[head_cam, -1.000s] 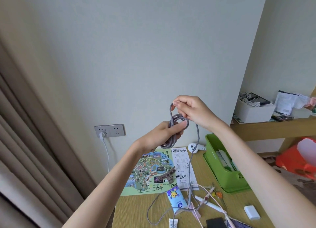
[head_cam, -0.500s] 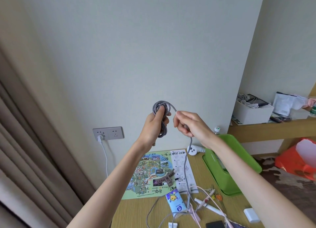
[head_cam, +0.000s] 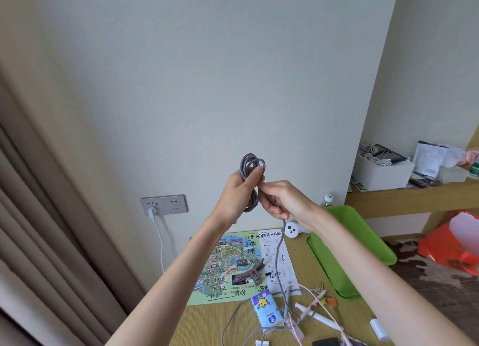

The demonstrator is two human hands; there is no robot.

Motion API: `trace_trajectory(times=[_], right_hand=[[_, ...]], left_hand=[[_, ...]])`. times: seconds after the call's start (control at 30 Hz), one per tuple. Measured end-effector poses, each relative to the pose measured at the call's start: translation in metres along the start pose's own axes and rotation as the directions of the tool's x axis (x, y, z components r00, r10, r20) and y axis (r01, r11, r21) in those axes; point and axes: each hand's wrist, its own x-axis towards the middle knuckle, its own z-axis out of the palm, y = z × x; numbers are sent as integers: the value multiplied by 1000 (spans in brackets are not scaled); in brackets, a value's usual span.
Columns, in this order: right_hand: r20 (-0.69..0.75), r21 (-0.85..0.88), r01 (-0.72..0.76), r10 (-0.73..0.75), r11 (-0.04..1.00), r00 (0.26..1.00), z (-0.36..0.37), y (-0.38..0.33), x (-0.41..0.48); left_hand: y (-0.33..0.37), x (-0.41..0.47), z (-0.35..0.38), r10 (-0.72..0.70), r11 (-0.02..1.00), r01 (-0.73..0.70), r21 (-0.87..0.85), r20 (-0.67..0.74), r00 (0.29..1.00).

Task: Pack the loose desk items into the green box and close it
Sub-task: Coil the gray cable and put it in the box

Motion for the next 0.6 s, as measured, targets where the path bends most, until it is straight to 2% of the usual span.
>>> trace_trajectory(times=[0.1,0.23,0.3,0.4,0.6], right_hand=[[14,-7,-3,3,1000,1000,2,1,0],[17,-27,-24,24,999,1000,-6,6,-4],[16,-25,-32,33,999,999,-13,10,-7],[21,-38,-56,57,998,998,-22,16,-10],[26,26,-43,43,999,999,-42,16,-20]], left_hand=[[0,2,-1,-69,997,67,-45,-50,996],[5,9,-12,-200,908,161,-387,-62,978],[7,11,-19,-229,867,155,-473,-102,968],[4,15,-29,-243,903,144,-404,-203,949],[-8,15,-44,-224,952,159,-262,-243,944]])
